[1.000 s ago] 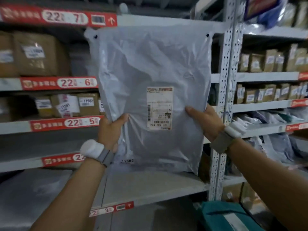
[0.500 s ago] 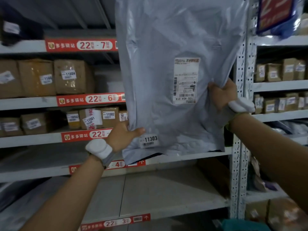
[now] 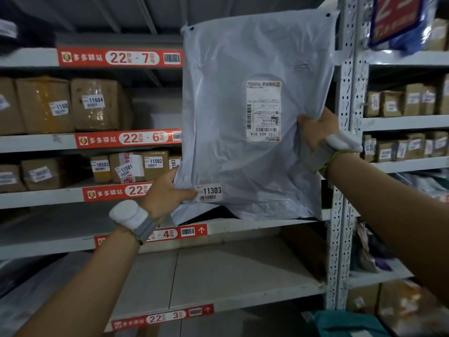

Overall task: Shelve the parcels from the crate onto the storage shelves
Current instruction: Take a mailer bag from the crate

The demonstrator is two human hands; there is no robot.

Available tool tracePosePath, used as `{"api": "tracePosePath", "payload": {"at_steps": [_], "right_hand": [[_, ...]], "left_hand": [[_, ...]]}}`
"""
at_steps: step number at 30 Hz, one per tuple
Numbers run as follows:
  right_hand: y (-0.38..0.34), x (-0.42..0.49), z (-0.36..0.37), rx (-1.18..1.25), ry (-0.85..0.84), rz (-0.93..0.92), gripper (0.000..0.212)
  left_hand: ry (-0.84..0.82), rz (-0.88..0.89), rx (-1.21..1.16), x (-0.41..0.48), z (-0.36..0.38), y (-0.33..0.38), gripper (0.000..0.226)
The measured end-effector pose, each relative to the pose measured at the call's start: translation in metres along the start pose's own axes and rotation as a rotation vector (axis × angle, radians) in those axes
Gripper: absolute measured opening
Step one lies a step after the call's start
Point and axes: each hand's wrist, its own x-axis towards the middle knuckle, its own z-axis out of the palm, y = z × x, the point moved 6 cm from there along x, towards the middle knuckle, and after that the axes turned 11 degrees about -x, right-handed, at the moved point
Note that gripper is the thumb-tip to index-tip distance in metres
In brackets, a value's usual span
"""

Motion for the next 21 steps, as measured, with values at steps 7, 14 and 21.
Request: {"api": "tracePosePath", "payload": {"at_steps": [7,14,21], "right_hand": [[0.003,-0.008,-0.002,0.011,0.027,0.026,0.033],[0.013,-0.044,0.006,0.178,-0.100,0.080,0.024],[0.064,-0.107,0.040,0.455,-0.419,0.369,0.032]], "left_hand": [[-0.011,0.015,0.034,-0.007,-0.002,-0.003,0.044],[0.072,-0.023,-0.170,-0.014,-0.004,-0.008,0.022],[0.051,-0.046,-0.034,-0.034,-0.014,-0.059,0.012]]}}
